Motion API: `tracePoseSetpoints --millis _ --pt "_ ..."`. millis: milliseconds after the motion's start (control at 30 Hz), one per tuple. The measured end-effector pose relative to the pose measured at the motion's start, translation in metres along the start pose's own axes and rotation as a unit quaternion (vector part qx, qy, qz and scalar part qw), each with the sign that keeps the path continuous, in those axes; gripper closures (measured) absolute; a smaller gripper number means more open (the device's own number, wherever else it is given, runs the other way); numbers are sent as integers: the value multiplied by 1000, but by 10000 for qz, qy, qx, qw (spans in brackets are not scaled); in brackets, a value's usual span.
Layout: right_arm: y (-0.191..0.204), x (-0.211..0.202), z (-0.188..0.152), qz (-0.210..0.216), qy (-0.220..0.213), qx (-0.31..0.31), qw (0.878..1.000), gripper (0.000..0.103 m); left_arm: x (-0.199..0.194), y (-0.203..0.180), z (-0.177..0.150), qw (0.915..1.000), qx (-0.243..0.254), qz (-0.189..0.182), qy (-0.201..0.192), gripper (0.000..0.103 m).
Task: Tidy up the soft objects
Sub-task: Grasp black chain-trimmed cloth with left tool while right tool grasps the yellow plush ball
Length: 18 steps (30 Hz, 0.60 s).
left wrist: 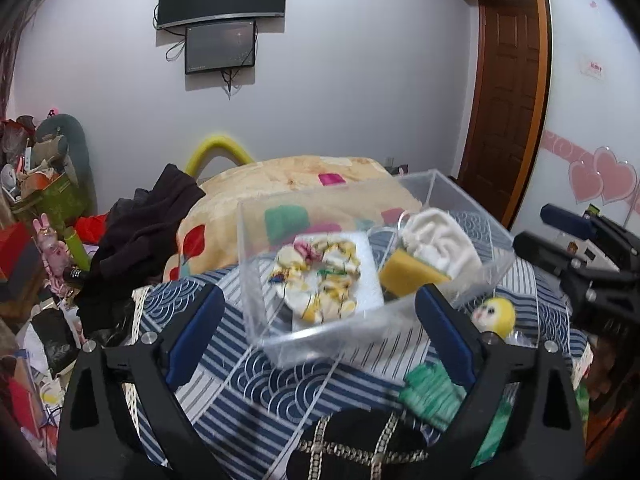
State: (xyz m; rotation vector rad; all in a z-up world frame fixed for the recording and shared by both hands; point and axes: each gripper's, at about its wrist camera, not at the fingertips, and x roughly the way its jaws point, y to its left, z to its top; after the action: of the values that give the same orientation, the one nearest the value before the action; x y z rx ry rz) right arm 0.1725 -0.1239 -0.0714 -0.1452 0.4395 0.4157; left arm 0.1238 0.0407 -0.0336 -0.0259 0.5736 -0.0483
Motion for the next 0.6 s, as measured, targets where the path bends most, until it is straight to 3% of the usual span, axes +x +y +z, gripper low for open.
tracePoseSetpoints --millis 267,600 --pt "-8 -3 -23 -127 258 95 9995 34 0 -1 -37 9991 37 -11 416 5" --pt "-9 19 -59 -12 881 170 9960 34 16 -8 -86 9943 -69 -123 1060 5"
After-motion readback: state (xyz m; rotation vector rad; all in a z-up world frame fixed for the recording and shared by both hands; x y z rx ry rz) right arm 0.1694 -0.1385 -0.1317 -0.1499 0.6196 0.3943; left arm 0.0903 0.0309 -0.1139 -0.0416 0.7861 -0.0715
